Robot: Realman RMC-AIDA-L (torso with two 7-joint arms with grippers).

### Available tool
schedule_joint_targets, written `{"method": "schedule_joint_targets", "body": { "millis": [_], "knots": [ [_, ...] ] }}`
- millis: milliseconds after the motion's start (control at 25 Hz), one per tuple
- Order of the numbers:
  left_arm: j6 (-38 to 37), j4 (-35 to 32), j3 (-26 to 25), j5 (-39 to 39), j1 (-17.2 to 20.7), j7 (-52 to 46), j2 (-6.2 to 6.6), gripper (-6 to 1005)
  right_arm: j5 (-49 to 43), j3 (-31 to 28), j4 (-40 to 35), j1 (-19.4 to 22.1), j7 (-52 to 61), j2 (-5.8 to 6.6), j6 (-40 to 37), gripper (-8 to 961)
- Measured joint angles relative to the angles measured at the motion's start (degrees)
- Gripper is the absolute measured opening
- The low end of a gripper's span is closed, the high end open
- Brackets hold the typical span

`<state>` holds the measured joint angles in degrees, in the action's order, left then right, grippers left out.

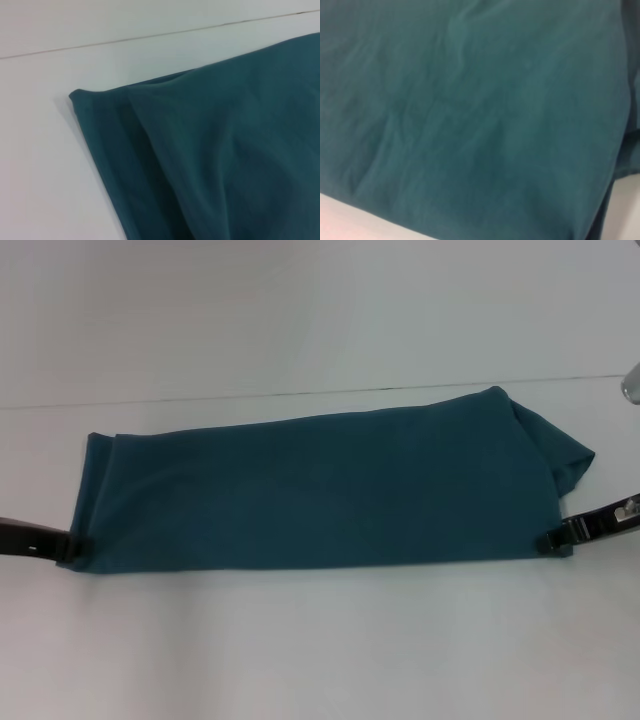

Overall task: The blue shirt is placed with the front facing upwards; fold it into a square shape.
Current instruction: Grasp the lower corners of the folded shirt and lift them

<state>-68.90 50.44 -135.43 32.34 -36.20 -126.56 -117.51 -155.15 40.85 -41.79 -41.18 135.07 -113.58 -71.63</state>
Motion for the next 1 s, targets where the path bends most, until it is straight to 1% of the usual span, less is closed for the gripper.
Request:
{"method": "schedule_joint_targets", "body": {
  "millis": [80, 280, 360, 520, 600, 680, 840, 1000],
  "knots": [
    [0.00, -0.04, -0.01, 0.00, 0.05, 0.00, 0.00, 23, 0.00, 0.02, -0.19, 0.10, -0.23, 0.04, -0.07, 453],
    [-0.36, -0.06, 0.04, 0.00, 0.11, -0.01, 0.00, 23, 0.00, 0.02, -0.48, 0.83, -0.36, 0.71, -0.33, 345],
    [-0.99, 0.04, 0.05, -0.02, 0.23, -0.01, 0.00, 22, 0.01, 0.02, -0.49, 1.30, -0.38, 0.80, -0.69, 302],
    [-2.47, 0.26, -0.10, -0.08, 0.72, -0.01, 0.00, 27, 0.30, -0.01, -1.52, 2.72, -0.55, 0.81, -2.17, 144],
    [-3.12, 0.35, -0.18, -0.09, 1.04, -0.01, 0.01, 34, 0.44, -0.24, -2.92, 3.72, -0.59, 0.63, -3.25, 65],
    [-3.83, 1.02, -0.22, -0.09, 1.69, 0.00, 0.05, 40, 0.49, -0.49, -4.31, 4.59, -0.59, 0.38, -4.52, 16],
    [-6.17, 3.53, -0.45, -0.09, 3.15, -0.09, -0.24, 53, 0.70, -0.85, -7.67, 5.97, -0.60, -0.26, -7.81, 39],
    [-8.14, 6.06, -0.50, -0.09, 4.91, -0.95, -0.39, 66, 0.73, -0.65, -9.82, 6.63, -0.60, -1.33, -10.11, 63]
  ]
}}
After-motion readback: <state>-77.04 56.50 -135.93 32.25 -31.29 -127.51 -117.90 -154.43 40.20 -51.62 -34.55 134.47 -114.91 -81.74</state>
